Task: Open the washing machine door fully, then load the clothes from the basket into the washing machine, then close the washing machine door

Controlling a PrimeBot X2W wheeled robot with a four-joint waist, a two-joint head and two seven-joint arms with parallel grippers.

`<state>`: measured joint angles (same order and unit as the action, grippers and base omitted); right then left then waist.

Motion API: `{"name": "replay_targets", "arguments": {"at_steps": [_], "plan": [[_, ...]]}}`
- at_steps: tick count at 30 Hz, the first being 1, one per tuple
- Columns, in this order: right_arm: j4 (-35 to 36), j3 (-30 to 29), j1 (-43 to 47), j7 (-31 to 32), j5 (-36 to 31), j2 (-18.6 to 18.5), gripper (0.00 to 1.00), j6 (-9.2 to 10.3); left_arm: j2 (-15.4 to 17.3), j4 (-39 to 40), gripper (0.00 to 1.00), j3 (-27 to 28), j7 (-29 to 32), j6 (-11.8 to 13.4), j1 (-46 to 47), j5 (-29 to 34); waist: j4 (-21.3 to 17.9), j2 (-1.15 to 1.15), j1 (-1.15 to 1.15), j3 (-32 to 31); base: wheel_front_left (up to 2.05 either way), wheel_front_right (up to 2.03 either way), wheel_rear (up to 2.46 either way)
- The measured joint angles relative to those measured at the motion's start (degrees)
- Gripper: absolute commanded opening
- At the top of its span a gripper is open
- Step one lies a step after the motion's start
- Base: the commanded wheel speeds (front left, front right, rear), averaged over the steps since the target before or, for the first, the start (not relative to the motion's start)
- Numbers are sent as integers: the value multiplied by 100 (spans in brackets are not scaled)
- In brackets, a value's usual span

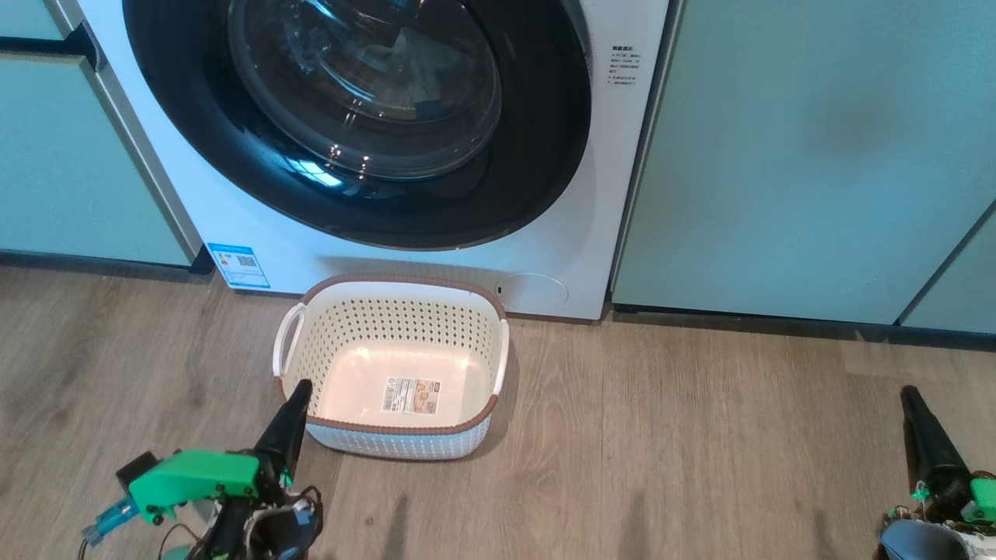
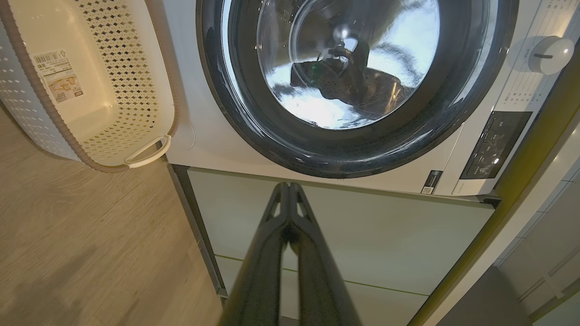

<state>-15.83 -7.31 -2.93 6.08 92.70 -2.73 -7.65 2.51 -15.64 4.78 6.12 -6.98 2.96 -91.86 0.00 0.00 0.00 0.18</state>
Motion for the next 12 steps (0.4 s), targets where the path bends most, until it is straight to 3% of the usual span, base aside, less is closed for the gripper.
{"name": "replay_targets", "arguments": {"at_steps": [12], "plan": [[0, -1, 0, 0, 0, 1, 0, 0, 0, 0, 0, 0, 0, 0, 0, 0, 0, 0, 0, 0, 0, 0, 0]]}}
